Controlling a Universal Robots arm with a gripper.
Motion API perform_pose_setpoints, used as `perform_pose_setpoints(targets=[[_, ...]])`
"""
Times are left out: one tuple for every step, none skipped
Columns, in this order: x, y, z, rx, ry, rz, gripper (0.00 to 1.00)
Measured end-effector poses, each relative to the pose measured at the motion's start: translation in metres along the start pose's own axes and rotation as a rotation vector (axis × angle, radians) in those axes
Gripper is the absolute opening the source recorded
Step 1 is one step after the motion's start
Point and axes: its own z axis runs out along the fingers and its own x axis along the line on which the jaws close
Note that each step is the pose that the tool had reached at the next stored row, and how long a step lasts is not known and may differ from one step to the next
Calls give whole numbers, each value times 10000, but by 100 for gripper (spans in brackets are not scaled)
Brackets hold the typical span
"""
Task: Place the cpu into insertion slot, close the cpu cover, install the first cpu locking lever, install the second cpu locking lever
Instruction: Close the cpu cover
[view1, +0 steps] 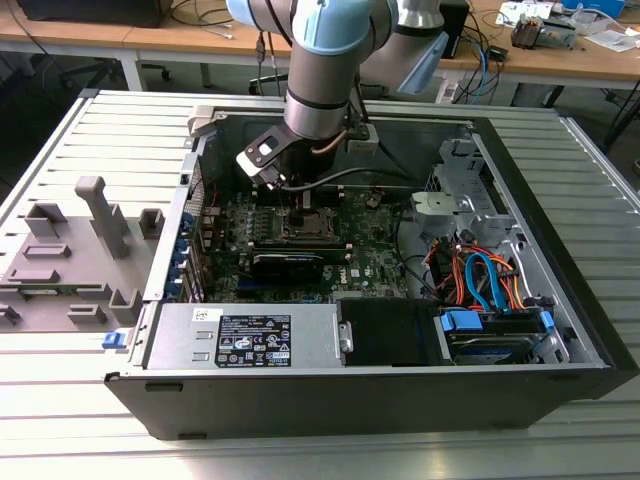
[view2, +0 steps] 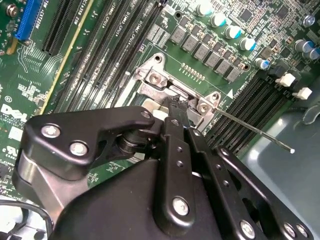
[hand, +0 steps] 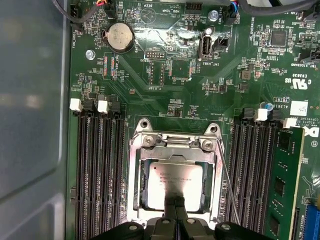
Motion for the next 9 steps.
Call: perform_pose_setpoints(targets=[[0,0,-3,-1,1,0,11],[3,0,-20,-18,22,-2,11],[3,-2,-42,-13,15,-2,11],[1,-5,-56,-4,4,-1,11],[0,-3,-59,-2,2,-1,11],[-1,17,-61,5,3,0,11],[-4,61,-65,27,4,-1,11],[-9,128,-72,90,11,0,11],[-12,171,-77,120,17,-4,11]])
